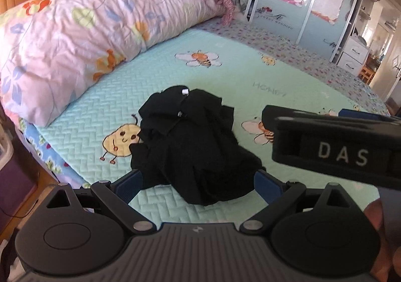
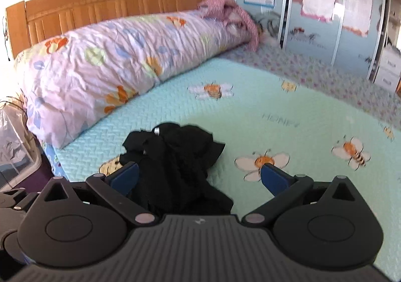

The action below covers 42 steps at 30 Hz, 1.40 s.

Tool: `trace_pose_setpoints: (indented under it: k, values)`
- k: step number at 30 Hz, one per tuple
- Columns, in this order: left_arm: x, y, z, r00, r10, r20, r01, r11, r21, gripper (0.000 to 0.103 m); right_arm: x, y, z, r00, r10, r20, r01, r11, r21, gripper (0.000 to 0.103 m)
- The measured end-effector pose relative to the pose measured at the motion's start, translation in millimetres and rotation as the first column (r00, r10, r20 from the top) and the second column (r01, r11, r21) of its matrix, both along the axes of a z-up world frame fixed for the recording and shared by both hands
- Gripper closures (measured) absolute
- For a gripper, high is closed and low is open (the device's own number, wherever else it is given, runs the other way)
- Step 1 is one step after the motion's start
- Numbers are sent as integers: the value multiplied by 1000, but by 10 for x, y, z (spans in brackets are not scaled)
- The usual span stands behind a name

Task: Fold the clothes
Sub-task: 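Lower the right tool onto the black garment and position its open fingers, then close the right gripper on the black garment while the left gripper closes on it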

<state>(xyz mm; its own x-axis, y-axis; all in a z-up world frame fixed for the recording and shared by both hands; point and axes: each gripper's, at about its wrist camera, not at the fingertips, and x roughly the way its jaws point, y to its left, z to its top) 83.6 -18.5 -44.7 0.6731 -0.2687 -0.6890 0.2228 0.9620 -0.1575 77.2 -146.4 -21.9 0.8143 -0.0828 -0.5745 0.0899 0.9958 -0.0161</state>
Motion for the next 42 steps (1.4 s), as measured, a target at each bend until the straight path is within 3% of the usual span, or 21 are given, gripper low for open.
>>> trace_pose_setpoints:
  k: [8, 20, 28, 42]
  values:
    - [140, -15, -58, 1000, 3, -31, -2, 1000, 31, 4, 100, -25, -47, 1000, 9, -27, -9, 1000, 18, 0]
    - [556, 117, -381, 997, 9, -81, -7, 1000, 25, 4, 407, -59, -431, 997, 52, -64, -47, 996, 76, 0]
    - [860, 242, -760, 993, 17, -119, -15, 1000, 16, 4, 607, -409, -867, 996, 32, -86, -6, 960, 281, 0]
    - [1218, 137, -1076, 989, -50, -139, 47, 999, -27, 4, 1059, -285, -1220, 988, 90, -121, -60, 970, 237, 1]
